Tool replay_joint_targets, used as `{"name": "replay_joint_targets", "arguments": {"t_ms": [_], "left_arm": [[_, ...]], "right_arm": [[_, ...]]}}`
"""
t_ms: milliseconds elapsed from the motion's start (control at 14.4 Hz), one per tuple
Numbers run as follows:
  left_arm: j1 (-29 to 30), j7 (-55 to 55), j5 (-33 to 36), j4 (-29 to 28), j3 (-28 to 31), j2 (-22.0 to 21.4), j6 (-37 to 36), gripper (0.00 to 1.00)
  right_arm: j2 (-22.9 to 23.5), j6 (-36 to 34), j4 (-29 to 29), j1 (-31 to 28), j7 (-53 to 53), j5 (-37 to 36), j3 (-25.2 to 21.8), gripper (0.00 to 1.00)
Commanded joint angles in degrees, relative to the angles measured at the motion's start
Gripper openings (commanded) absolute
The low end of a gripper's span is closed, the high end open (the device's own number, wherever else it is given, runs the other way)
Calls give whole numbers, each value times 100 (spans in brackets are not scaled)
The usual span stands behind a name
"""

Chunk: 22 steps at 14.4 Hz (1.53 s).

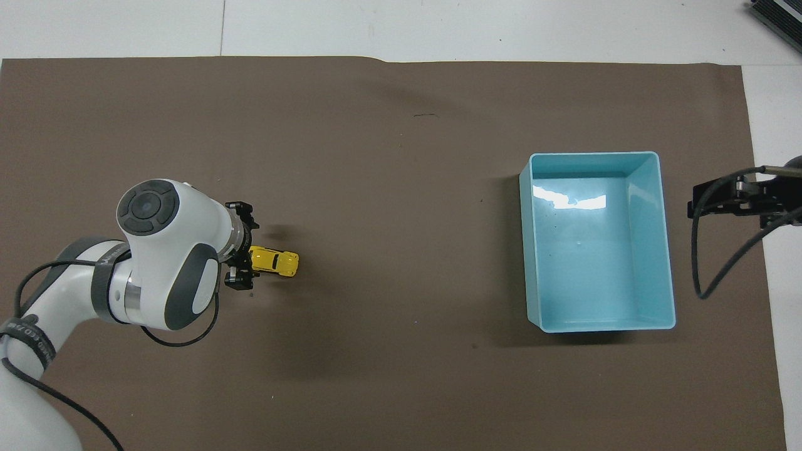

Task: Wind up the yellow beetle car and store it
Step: 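Close the left gripper on the yellow car and press it down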

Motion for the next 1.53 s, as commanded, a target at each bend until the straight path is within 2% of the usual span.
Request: {"name": "replay_joint_targets", "arguments": {"t_ms": [0,278,347,417,486,556,764,903,1042,1251,1459], "left_arm": [[-141,-199,7,-90,100,-46,160,100],[-159,-190,-10,-125,73,-46,177,100],[-202,-190,-10,-142,73,-55,230,89],[-246,-190,-19,-143,73,-55,221,73],[-247,-181,-11,-151,73,-55,230,23],[-255,-129,-10,-151,73,-64,230,0],[-264,-155,-19,-64,73,-38,213,0],[-282,-338,-220,260,65,-29,143,0],[-544,-610,-353,516,47,-2,37,0],[-1115,-1277,-379,525,47,-2,212,0],[-1388,-1806,-581,508,47,6,485,0]], "right_arm": [[-77,107,-100,-61,-33,96,35,100],[-77,107,-100,-61,-33,96,35,100],[-77,107,-100,-61,-33,96,35,100],[-77,107,-100,-61,-33,96,35,100],[-77,107,-100,-61,-33,96,35,100],[-77,107,-100,-61,-33,96,35,100],[-77,107,-100,-61,-33,96,35,100],[-77,107,-100,-61,-33,96,35,100],[-77,107,-100,-61,-33,96,35,100],[-77,107,-100,-61,-33,96,35,100],[-77,107,-100,-61,-33,96,35,100]]}}
